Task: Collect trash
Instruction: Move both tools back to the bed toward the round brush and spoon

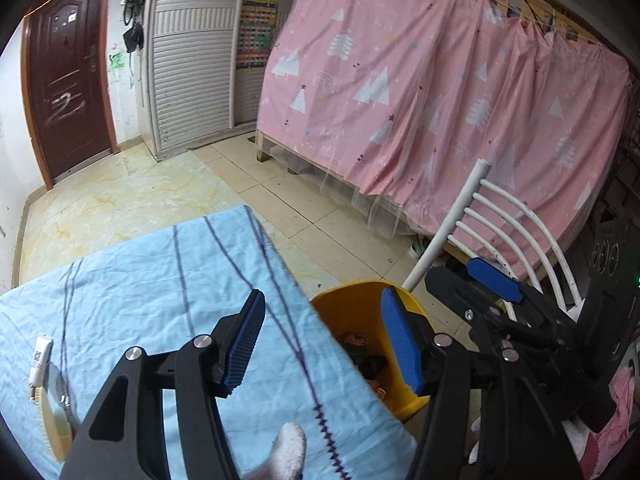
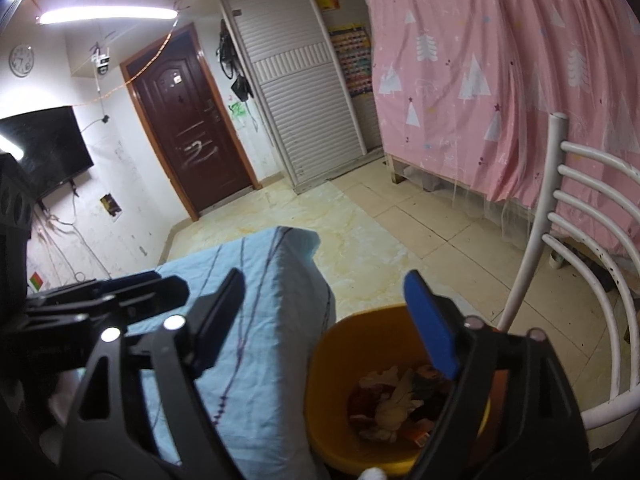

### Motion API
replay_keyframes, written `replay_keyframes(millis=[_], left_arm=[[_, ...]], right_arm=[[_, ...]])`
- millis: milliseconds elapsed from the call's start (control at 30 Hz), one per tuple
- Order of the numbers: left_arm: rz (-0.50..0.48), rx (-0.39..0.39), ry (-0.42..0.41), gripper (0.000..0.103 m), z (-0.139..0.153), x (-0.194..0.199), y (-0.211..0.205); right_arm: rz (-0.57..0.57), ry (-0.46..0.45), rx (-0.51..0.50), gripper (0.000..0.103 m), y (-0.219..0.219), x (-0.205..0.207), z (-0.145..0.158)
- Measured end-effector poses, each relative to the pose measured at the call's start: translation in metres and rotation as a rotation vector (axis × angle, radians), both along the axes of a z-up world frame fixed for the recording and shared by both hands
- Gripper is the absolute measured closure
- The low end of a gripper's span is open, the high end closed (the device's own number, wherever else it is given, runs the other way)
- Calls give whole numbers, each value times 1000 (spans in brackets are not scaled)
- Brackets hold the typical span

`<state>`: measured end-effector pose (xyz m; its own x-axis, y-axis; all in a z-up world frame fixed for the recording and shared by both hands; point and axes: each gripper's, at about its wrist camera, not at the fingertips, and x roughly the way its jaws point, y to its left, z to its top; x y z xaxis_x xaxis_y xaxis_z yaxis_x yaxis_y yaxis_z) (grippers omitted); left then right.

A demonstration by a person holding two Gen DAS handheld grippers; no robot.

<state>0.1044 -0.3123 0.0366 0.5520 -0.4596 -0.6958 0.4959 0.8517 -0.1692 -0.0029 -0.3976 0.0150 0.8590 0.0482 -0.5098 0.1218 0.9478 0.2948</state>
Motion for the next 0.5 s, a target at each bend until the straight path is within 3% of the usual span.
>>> replay_keyframes(millis=[133,500], left_arm=[[29,-15,-10,51,4,1,23],[121,-48,-33,46,11,-2,84]], right_arm=[[24,-7,0,10,14,3,6],[76,-11,-42,8,54,11,19]])
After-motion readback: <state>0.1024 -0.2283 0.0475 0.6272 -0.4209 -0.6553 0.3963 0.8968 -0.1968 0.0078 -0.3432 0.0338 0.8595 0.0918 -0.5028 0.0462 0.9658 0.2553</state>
